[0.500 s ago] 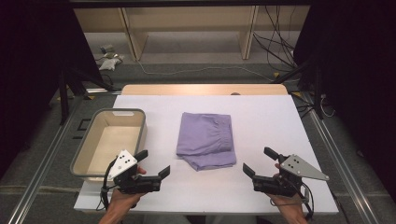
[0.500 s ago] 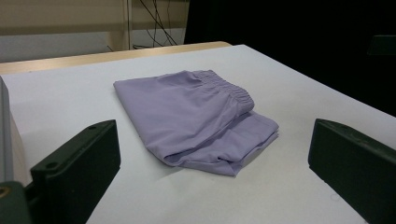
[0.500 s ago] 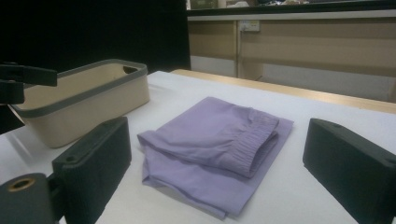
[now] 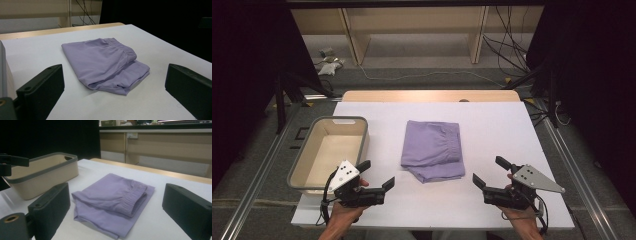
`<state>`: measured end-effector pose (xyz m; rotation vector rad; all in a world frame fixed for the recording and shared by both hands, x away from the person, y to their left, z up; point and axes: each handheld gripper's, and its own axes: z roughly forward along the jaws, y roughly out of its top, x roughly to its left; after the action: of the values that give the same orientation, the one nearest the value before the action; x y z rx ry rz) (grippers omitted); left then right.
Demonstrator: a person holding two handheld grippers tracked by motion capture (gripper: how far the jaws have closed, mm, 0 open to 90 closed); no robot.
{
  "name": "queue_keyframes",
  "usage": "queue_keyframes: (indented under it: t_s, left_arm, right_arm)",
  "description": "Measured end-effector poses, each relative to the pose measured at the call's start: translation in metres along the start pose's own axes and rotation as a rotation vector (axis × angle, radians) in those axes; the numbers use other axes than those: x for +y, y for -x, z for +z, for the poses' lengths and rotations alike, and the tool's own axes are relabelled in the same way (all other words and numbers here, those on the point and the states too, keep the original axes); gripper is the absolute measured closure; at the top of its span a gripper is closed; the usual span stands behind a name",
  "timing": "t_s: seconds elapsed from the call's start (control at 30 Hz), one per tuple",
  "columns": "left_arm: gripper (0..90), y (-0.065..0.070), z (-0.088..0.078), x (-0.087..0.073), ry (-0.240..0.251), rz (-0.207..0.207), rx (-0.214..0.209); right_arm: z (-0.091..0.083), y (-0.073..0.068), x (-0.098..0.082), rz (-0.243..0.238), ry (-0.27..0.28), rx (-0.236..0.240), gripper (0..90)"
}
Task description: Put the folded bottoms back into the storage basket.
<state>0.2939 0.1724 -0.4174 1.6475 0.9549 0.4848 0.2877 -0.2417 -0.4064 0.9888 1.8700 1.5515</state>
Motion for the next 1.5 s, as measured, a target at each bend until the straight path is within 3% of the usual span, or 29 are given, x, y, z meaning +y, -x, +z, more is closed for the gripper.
queue_keyframes:
  t_s: [0.2,0.47,0.97,1.33,1.43,1.5]
  left_arm:
    - [2.1,0.0,0.003,0.001,-0.007,-0.015,0.013]
    - [2.1,0.001,0.012,0.001,-0.036,-0.068,0.035]
    - [2.2,0.001,0.043,0.001,-0.146,-0.205,0.053]
    - [3.8,-0.006,0.065,-0.002,-0.275,-0.321,0.083]
    - [4.5,-0.008,0.072,-0.004,-0.307,-0.308,0.111]
    - [4.9,-0.011,0.076,-0.005,-0.321,-0.323,0.121]
  right_arm:
    - [0.004,0.004,0.004,-0.019,-0.004,-0.01,8.5]
    - [0.012,0.015,0.01,-0.024,-0.042,-0.018,8.5]
    - [0.038,0.037,0.015,-0.024,-0.115,-0.004,8.5]
    - [0.06,0.049,0.017,-0.02,-0.169,-0.004,9.4]
    - [0.066,0.054,0.018,-0.019,-0.185,-0.009,9.8]
    - [0.071,0.057,0.018,-0.013,-0.197,-0.013,9.8]
